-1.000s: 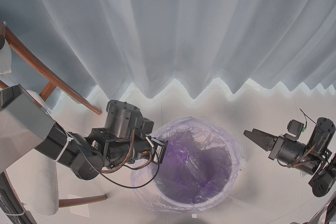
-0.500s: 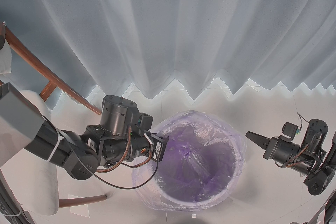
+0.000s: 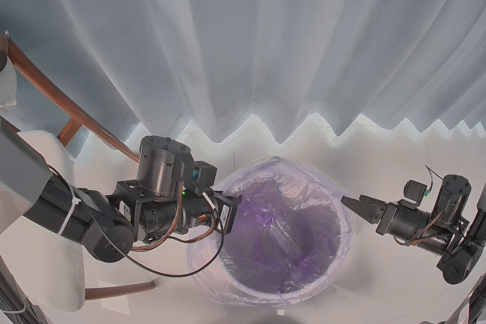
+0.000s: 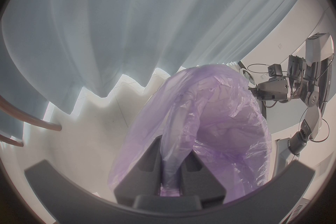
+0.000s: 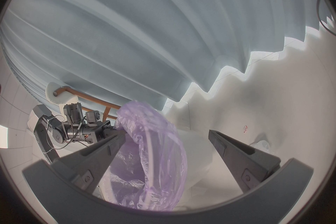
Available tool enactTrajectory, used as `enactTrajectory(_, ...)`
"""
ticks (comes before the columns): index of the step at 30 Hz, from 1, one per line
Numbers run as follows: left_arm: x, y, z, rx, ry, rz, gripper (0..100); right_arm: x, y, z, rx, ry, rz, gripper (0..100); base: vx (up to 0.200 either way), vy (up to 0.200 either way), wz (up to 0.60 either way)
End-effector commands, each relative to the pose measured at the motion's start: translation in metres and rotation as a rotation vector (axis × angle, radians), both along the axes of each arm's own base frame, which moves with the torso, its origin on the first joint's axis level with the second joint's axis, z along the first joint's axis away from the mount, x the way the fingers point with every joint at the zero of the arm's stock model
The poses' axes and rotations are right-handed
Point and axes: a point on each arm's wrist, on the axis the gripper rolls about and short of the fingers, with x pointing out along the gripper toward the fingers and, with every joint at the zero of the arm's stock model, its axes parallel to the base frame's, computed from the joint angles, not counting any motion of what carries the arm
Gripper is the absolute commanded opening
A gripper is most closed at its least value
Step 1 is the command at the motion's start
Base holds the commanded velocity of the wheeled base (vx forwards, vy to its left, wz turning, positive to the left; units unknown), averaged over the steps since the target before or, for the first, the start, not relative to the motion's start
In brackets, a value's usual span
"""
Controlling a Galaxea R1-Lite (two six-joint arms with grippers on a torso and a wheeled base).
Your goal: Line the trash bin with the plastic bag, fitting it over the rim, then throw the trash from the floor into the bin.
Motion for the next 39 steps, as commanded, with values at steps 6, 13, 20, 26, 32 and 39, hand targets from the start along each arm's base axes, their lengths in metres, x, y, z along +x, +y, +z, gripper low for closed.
enactTrajectory(6,-0.003,-0.001,0.006,-0.018,-0.019,-0.010,0,0.006,0.005,-0.003,0.002,-0.001,0.018,0,0.000,0.000,0.00)
enactTrajectory(13,-0.007,0.002,0.009,-0.024,-0.024,-0.011,0,0.013,0.006,0.003,0.021,-0.032,0.014,0,0.000,0.000,0.00)
enactTrajectory(20,-0.012,0.005,0.010,-0.024,-0.021,-0.019,0,0.017,0.006,0.006,0.040,-0.044,0.005,0,0.000,0.000,0.00)
enactTrajectory(26,-0.018,0.002,0.022,-0.080,-0.058,-0.071,0,0.021,0.005,0.002,0.074,-0.006,-0.010,0,0.000,0.000,0.00)
enactTrajectory(32,-0.028,0.006,0.024,-0.112,-0.076,-0.117,0,0.031,0.006,-0.008,0.082,0.029,-0.090,0,0.000,0.000,0.00)
enactTrajectory(39,-0.030,0.013,0.028,-0.139,-0.102,-0.112,0,0.031,0.006,-0.010,0.084,0.043,-0.090,0,0.000,0.000,0.00)
